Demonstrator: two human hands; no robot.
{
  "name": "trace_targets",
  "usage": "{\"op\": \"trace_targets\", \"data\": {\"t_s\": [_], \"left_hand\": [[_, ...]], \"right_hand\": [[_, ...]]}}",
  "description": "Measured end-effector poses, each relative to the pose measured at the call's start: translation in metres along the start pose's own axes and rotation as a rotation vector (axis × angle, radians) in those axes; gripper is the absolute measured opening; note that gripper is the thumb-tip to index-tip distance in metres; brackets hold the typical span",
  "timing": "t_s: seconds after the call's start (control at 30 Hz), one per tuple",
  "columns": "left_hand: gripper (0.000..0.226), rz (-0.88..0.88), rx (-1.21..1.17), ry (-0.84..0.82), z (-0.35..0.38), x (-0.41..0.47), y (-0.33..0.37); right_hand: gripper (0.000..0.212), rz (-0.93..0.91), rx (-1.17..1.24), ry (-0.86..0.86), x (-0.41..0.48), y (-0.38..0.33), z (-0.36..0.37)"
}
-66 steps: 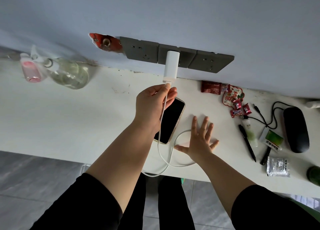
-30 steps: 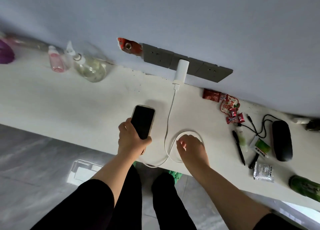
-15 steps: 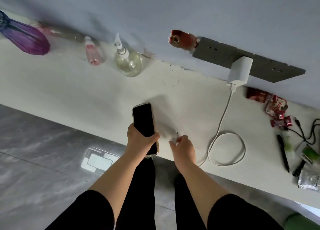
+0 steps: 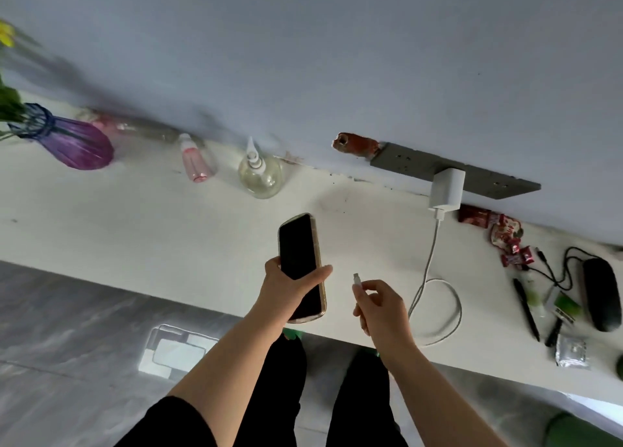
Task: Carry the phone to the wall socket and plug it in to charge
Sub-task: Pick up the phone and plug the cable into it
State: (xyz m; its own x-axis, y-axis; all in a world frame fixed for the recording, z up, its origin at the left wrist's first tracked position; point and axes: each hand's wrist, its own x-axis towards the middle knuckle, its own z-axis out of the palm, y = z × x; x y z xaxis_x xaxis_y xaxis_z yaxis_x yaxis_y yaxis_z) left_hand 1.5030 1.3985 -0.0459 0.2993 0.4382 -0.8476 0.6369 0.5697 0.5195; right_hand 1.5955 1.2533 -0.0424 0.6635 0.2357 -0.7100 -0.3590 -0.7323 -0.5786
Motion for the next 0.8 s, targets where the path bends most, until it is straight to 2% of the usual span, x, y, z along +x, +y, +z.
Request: {"op": "trace_targets", "data": {"t_s": [0.3,0.43,0.57,0.8], "left_hand": [[0.068,0.039,-0.484,-0.225,0.003,-0.034,0.064],[0.055,-0.029,-0.681,-0.24,0.016,-0.038,0.076],[0.042,-0.043,-0.738,-0.234,0.035,-0.044,0.086],[0.041,-0.036,-0.785,-0.149,0.061,-0.055,0.085]], "right_hand": [[0.009,0.019,0.272,-0.1,-0.067,-0.054,-0.053],[0.01,-0.017,0.329,-0.182,-0.084,-0.072,-0.071],[0.016,-0.062,0.305,-0.254,-0.095,-0.083,-0.078],[0.02,-0.054,0.252,-0.252,-0.089,-0.088,-0.083]]}}
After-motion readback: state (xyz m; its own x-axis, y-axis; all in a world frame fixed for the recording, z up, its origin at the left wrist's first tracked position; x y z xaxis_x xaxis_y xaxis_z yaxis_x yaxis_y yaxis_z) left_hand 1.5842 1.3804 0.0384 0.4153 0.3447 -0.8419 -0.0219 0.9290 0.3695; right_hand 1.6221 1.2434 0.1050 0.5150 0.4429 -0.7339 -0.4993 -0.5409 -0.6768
